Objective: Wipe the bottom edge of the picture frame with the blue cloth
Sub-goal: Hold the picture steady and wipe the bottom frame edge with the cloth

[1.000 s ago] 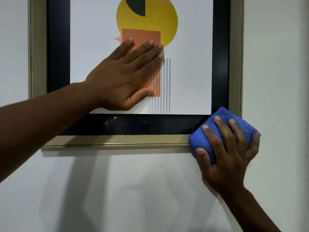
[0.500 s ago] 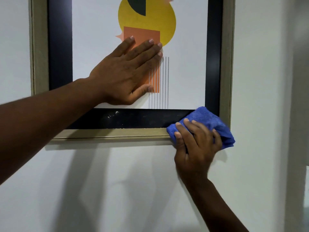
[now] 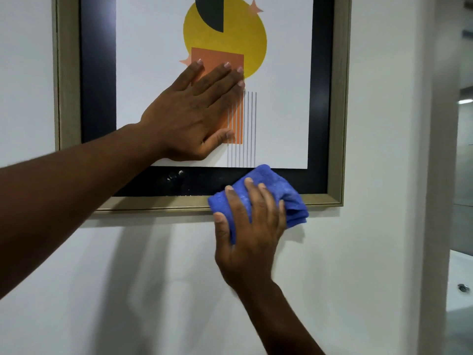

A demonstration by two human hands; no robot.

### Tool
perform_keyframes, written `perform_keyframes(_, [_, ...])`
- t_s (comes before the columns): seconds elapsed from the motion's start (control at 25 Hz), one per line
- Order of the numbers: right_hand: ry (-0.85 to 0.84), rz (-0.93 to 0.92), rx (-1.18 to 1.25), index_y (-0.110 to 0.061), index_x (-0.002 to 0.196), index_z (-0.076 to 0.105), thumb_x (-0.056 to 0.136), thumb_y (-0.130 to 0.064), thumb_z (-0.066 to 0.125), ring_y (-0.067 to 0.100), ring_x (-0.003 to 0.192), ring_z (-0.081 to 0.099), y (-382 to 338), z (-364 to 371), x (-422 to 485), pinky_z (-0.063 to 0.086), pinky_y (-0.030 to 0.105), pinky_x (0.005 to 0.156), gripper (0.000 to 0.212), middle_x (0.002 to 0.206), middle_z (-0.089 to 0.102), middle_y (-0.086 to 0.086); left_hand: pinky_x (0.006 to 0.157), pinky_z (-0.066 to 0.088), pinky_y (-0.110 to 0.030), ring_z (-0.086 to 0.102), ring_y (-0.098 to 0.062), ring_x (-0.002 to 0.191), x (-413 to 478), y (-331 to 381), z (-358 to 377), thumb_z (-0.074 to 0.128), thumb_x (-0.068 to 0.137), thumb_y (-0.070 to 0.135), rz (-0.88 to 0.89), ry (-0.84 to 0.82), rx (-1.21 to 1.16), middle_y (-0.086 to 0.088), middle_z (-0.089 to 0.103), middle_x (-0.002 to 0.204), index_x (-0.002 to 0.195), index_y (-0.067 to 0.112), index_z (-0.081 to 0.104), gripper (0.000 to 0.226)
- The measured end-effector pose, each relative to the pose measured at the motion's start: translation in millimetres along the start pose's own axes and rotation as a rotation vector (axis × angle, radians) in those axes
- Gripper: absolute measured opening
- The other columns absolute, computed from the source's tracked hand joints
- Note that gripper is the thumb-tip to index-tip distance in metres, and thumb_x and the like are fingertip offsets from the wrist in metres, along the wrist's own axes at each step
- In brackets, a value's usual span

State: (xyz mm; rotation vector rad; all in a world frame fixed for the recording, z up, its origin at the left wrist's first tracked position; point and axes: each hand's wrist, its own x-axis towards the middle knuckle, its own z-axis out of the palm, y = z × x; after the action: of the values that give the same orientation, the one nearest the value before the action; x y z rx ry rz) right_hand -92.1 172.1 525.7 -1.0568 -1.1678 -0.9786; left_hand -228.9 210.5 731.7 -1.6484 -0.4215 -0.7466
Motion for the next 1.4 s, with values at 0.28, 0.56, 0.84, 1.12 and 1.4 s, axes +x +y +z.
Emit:
perform_keyframes(0.28, [0.105, 0.162, 0.023, -0.015, 0.133, 0.052, 0.097, -0.04, 0.039, 0.024, 0.146, 0.032, 26.8, 3.8, 7.3, 0.017, 0.05, 0.123, 0.046, 0.151, 0.046, 0.007, 0.124, 0.01, -0.056, 0.008, -0.031, 0.153, -12.8, -0.1, -0.9, 0.019, 0.098, 0.057, -0.025, -0.005, 0.028, -0.016, 0.011, 0.165, 0.156, 0.006, 0.01, 0.078])
perform_keyframes(0.56, [0.009, -0.095, -0.017, -0.018, 0.133, 0.056, 0.1, -0.045, 0.034, 0.019, 0.144, 0.036, 16.5, 4.8, 3.3, 0.014, 0.042, 0.123, 0.047, 0.148, 0.05, 0.004, 0.124, 0.009, -0.055, 0.007, -0.031, 0.153, -17.8, -5.8, -3.2, 0.017, 0.097, 0.06, 0.005, -0.016, 0.012, -0.016, 0.01, 0.165, 0.156, 0.005, 0.009, 0.08])
perform_keyframes(0.84, [0.116, 0.033, 0.065, -0.018, 0.124, 0.061, 0.097, -0.043, 0.04, 0.021, 0.141, 0.041, -26.6, 25.6, 5.6, 0.017, 0.046, 0.122, 0.043, 0.142, 0.057, 0.004, 0.124, 0.01, -0.055, 0.008, -0.031, 0.153, -18.0, -7.6, -2.7, 0.015, 0.096, 0.06, 0.012, -0.009, 0.009, -0.016, 0.011, 0.165, 0.155, 0.005, 0.011, 0.081])
perform_keyframes(1.12, [0.202, 0.134, 0.099, -0.02, 0.123, 0.055, 0.092, -0.044, 0.047, 0.023, 0.139, 0.04, -20.0, 28.1, 12.6, 0.021, 0.044, 0.119, 0.041, 0.142, 0.055, 0.008, 0.125, 0.008, -0.052, 0.004, -0.028, 0.154, -31.8, -20.1, -3.5, 0.017, 0.097, 0.06, -0.005, -0.023, 0.022, -0.014, 0.006, 0.166, 0.156, 0.007, 0.005, 0.081])
perform_keyframes(1.4, [0.272, 0.186, 0.177, -0.01, 0.122, 0.054, 0.09, -0.041, 0.054, 0.027, 0.139, 0.042, -44.7, 37.2, 9.7, 0.031, 0.053, 0.115, 0.044, 0.141, 0.054, 0.011, 0.125, 0.008, -0.052, 0.003, -0.029, 0.154, -33.5, -19.2, -3.7, 0.018, 0.097, 0.062, -0.09, -0.025, 0.026, -0.015, 0.005, 0.166, 0.156, 0.006, 0.005, 0.082])
